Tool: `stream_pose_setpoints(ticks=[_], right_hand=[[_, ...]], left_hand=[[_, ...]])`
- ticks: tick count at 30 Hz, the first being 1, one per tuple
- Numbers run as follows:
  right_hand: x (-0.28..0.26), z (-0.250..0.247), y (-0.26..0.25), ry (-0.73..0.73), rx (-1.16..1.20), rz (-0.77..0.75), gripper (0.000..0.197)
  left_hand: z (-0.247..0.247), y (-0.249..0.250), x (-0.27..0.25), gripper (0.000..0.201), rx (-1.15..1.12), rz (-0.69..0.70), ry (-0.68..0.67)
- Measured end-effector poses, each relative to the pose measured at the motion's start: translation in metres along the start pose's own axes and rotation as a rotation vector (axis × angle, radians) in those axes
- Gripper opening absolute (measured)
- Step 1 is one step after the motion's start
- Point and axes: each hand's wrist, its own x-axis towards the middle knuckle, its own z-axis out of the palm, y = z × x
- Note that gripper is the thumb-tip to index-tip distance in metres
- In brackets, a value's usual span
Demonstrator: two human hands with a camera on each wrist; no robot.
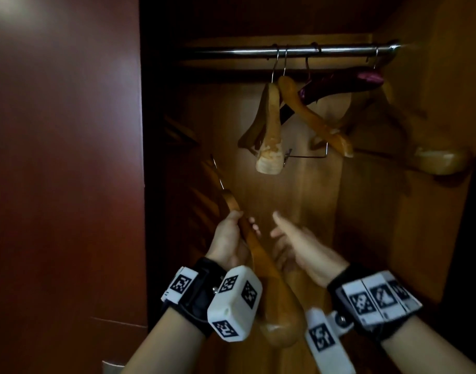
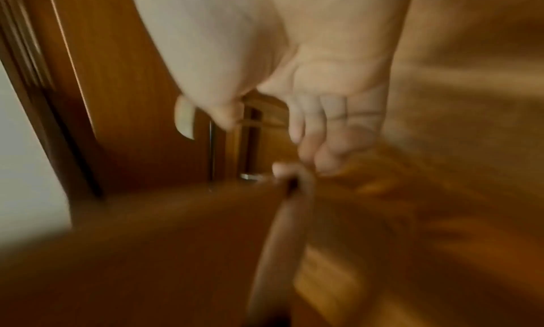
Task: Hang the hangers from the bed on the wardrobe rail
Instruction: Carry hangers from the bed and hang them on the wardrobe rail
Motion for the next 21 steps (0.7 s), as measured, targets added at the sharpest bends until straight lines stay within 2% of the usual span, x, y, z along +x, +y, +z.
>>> stream_pose_setpoints(ticks=[2,4,5,8,11,14,15,18,19,21], right_hand=[[-0.008,0.007,0.005,-0.114,-0.056,-0.004,0.037],[-0.013,0.011,0.004,-0.164,-0.09,-0.017,0.015],[-0.014,0.014,0.002,-0.188,-0.091,-0.021,0.011],[-0.009,0.017,-0.001,-0.171,-0.082,0.015,0.03],[-0.005,0.017,-0.009,-0.122,-0.129,0.028,0.033],[0.0,0.011,-0.019,-0.092,-0.152,0.063,0.046],[0.0,0.011,-0.024,-0.097,-0.142,0.06,0.055],[0.01,0.007,-0.03,-0.107,-0.132,0.042,0.102],[0.014,0.006,-0.032,-0.105,-0.117,0.03,0.103],[0.014,0.007,-0.038,-0.077,-0.092,0.006,0.086]], left_hand=[[0.003,-0.001,0.003,0.016,0.01,0.014,0.027],[0.004,-0.002,0.005,0.022,0.028,0.02,0.05],[0.004,-0.002,0.005,0.025,0.039,0.012,0.051],[0.002,0.001,0.005,0.027,0.059,-0.009,0.05],[0.003,0.006,0.005,0.025,0.047,0.001,0.052],[0.001,0.008,0.004,0.023,0.034,0.007,0.009],[0.0,0.009,0.003,0.025,0.034,0.005,-0.013],[-0.002,0.008,0.003,0.029,0.1,0.035,-0.048],[-0.003,0.008,0.003,0.032,0.116,0.047,-0.063],[-0.004,0.006,0.004,0.037,0.156,0.06,-0.062]])
